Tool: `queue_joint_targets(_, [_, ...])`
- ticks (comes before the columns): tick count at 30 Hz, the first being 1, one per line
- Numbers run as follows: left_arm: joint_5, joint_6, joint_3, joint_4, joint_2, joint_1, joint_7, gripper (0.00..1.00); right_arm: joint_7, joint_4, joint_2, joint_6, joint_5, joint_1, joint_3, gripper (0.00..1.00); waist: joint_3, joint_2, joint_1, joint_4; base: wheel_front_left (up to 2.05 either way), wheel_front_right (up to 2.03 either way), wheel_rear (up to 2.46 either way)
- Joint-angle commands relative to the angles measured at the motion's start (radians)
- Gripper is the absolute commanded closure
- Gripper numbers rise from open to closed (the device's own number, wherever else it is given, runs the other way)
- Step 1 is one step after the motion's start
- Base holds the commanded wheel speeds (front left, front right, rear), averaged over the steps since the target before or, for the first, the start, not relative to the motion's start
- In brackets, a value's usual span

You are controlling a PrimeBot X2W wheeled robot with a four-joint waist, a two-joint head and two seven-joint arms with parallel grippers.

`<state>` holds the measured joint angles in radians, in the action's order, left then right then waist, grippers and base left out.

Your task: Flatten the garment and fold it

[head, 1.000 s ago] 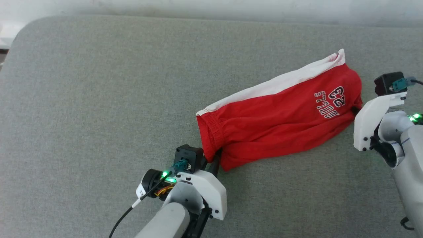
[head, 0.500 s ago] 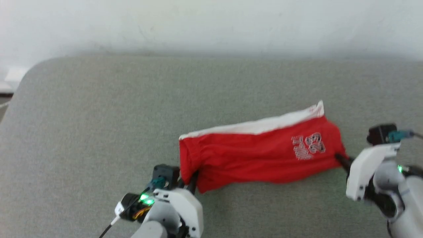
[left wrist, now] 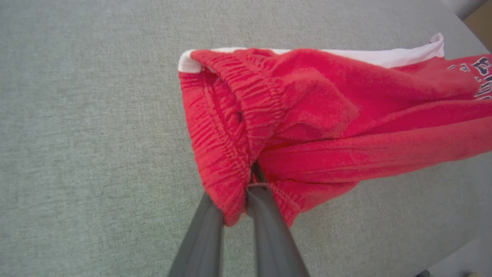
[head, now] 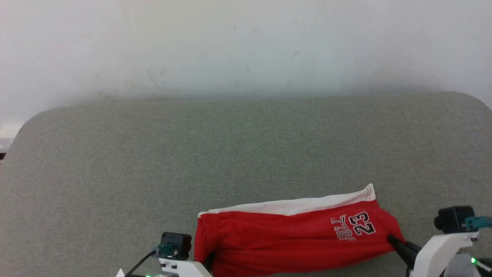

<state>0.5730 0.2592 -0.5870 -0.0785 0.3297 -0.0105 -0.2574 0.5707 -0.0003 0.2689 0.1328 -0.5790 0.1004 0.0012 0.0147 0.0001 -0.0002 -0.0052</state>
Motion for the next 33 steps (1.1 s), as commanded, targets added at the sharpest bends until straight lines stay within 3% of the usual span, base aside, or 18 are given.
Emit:
queue_joint_targets(1, [0.006, 0.009, 0.003, 0.003, 0.01, 0.007, -0.008, 1.0, 0.004, -0.012, -0.009, -0.002, 0.016, 0.018, -0.006, 1.0, -0.007, -0.0001, 0.0002, -0.003, 0.0, 0.0, 0.0])
queue_joint_targets(7, [0.023, -0.001, -0.012, -0.046, 0.002, -0.012, -0.049, 1.0, -0.014, 0.029, -0.022, -0.002, 0.1, 0.052, 0.005, 1.0, -0.036, -0.0001, 0.0002, 0.0, 0.0, 0.0, 0.0])
queue_joint_targets(15, [0.024, -0.017, -0.031, -0.128, -0.007, -0.051, -0.076, 1.0, -0.054, 0.132, -0.016, -0.002, 0.113, 0.039, 0.057, 1.0, -0.048, -0.0001, 0.0002, 0.009, 0.0, 0.0, 0.0])
queue_joint_targets(16, [0.022, -0.02, -0.034, -0.134, -0.007, -0.053, -0.075, 0.11, -0.062, 0.141, -0.014, -0.002, 0.114, 0.035, 0.058, 0.59, -0.046, -0.0001, 0.0002, 0.01, 0.0, 0.0, 0.0])
queue_joint_targets(17, [0.021, -0.021, -0.036, -0.14, -0.009, -0.055, -0.072, 0.0, -0.073, 0.149, -0.012, -0.002, 0.118, 0.03, 0.057, 0.0, -0.042, -0.0001, 0.0002, 0.013, 0.0, 0.0, 0.0])
queue_joint_targets(24, [0.022, -0.011, -0.019, -0.13, -0.009, -0.038, -0.013, 0.0, -0.152, 0.136, 0.015, -0.002, 0.126, 0.007, 0.043, 0.0, 0.012, -0.0001, 0.0002, 0.033, 0.0, 0.0, 0.0])
queue_joint_targets(29, [0.038, 0.006, 0.01, -0.05, 0.006, 0.003, 0.024, 0.0, -0.218, 0.066, 0.044, -0.002, 0.145, 0.013, 0.012, 0.0, 0.043, -0.0001, 0.0002, 0.056, 0.0, 0.0, 0.0])
queue_joint_targets(33, [0.019, 0.011, 0.042, 0.042, 0.026, 0.018, 0.114, 0.0, -0.267, 0.029, 0.05, -0.002, 0.186, 0.024, -0.016, 0.0, 0.05, -0.0001, 0.0002, 0.07, 0.0, 0.0, 0.0])
